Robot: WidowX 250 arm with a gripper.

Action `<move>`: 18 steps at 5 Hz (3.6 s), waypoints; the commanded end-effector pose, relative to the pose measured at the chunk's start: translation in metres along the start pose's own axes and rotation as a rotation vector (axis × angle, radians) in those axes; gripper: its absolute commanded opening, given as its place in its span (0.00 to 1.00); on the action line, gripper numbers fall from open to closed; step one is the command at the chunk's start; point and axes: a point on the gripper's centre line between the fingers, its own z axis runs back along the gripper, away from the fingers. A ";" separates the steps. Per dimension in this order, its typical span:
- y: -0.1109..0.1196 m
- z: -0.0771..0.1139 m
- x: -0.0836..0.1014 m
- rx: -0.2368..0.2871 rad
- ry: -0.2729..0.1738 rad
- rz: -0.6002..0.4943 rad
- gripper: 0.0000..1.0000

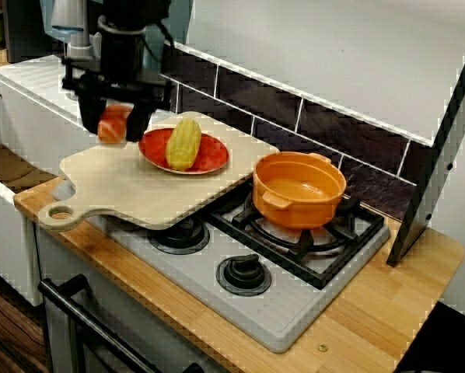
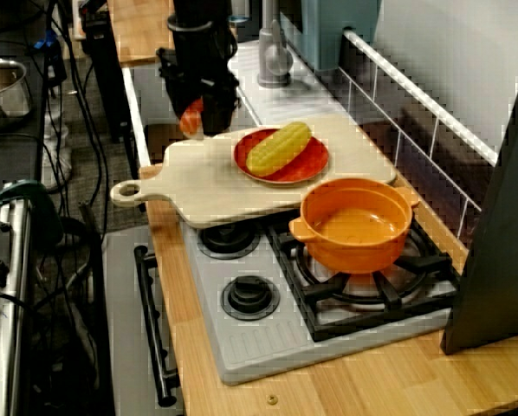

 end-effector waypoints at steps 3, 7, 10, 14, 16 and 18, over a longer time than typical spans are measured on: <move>-0.060 0.049 0.016 -0.013 -0.113 -0.315 0.00; -0.123 0.072 0.005 -0.032 -0.135 -0.542 0.00; -0.157 0.083 -0.002 -0.065 -0.102 -0.581 0.00; -0.170 0.066 -0.004 -0.035 -0.070 -0.605 0.00; -0.170 0.046 -0.005 -0.015 -0.060 -0.594 0.00; -0.168 0.032 -0.008 0.001 -0.059 -0.593 0.00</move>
